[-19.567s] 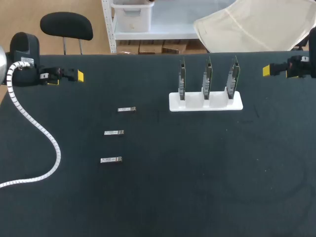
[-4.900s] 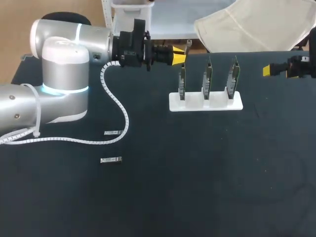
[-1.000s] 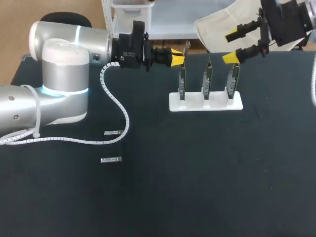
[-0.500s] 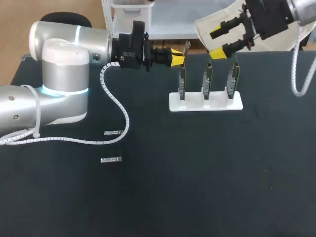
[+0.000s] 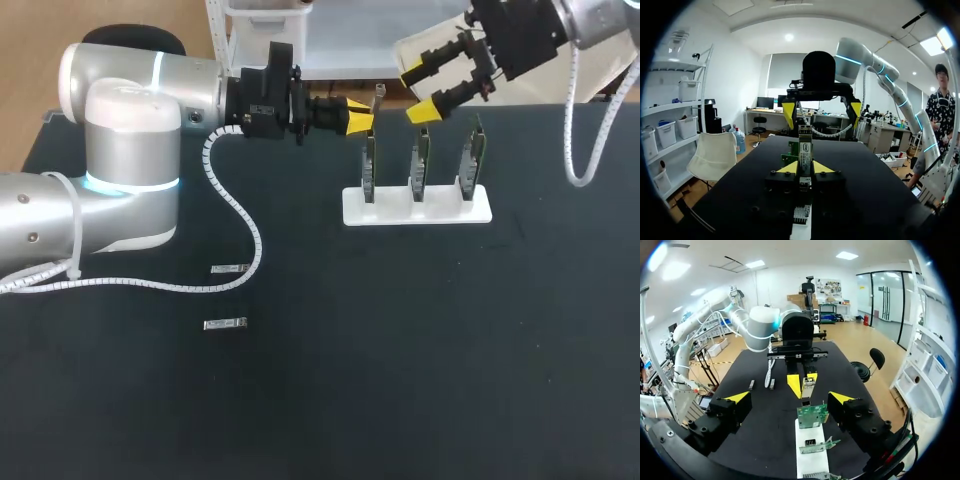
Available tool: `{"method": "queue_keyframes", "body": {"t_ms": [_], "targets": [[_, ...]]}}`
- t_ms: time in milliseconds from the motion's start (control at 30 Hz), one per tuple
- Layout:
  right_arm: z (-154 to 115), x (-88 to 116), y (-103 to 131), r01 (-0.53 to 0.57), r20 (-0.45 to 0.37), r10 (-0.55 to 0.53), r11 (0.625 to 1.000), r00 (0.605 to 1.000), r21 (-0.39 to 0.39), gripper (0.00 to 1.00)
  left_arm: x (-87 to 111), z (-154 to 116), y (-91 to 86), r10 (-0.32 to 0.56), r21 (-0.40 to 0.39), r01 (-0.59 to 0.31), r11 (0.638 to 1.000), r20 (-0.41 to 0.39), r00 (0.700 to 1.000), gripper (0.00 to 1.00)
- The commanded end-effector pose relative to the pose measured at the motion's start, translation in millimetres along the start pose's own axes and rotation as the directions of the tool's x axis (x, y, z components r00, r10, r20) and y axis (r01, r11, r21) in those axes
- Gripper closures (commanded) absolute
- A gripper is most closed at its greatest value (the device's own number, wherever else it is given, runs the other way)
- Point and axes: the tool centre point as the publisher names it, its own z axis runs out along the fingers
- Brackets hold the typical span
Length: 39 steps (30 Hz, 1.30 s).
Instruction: Pick up the optical module with the left hand, and insert it into the network port with the right hand.
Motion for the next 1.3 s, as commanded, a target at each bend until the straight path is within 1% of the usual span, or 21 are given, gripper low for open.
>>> {"method": "queue_keyframes", "body": {"t_ms": [33,267,633,767,833,1300], "targets": [[6.5,-2.4,-6.8,0.007,-0.010,-0.007,1.000,1.000,-0.010,0.00,0.4,0.1,-0.4,0.001,-0.002,-0.001,1.000,0.000,1.000,1.00],[17.3,-5.1,-14.3,0.009,-0.019,-0.009,1.000,1.000,-0.008,0.00,0.4,0.1,-0.4,0.001,-0.002,-0.001,1.000,0.000,1.000,1.00],[25.8,-8.8,-24.2,0.014,-0.026,-0.014,1.000,1.000,-0.018,0.00,0.4,0.1,-0.4,0.001,-0.002,-0.001,1.000,0.000,1.000,1.00],[28.5,-10.7,-27.0,0.037,-0.040,-0.038,0.999,0.998,-0.023,0.00,0.4,0.1,-0.4,0.001,-0.002,-0.001,1.000,0.000,1.000,1.00],[29.6,-11.8,-28.2,0.027,-0.028,-0.028,0.999,0.999,-0.032,0.00,0.4,0.1,-0.4,0.001,-0.002,-0.001,1.000,0.000,1.000,1.00],[34.2,-12.1,-26.9,0.029,-0.039,-0.031,0.998,0.999,-0.062,0.00,0.4,0.1,-0.4,0.001,-0.002,-0.001,1.000,0.000,1.000,1.00]]}}
